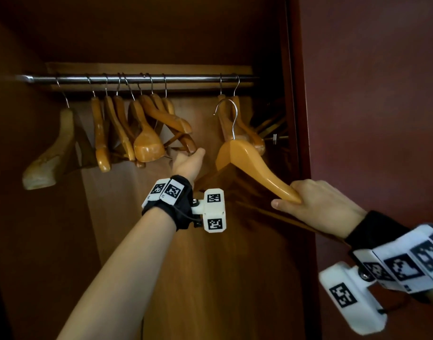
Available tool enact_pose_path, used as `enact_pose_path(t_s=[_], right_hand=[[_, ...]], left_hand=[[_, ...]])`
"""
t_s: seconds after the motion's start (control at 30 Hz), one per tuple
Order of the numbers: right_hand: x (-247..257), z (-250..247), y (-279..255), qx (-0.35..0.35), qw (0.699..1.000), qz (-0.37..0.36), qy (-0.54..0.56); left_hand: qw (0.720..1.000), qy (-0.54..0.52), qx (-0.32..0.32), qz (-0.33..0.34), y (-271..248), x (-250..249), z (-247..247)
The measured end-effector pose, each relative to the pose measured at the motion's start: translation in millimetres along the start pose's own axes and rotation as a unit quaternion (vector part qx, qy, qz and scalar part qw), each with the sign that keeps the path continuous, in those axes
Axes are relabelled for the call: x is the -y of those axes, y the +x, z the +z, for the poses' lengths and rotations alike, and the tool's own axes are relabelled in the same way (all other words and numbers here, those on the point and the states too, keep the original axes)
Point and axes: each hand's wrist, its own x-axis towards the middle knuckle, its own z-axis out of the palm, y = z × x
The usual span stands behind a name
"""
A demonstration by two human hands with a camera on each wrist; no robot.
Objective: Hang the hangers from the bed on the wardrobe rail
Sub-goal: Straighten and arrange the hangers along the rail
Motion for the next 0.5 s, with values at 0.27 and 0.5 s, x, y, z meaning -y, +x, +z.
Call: enact_pose_path(t_s=[0.27,0.5], right_hand=[[36.4,-0.6,24.1,0.070,0.995,0.013,0.073],[93.0,-7.3,67.6,0.097,0.986,0.023,0.132]], left_hand=[[0.999,0.009,-0.012,0.029,-7.5,-2.2,-33.2],[0.999,-0.007,0.028,0.035,-3.6,-3.5,-54.7]])
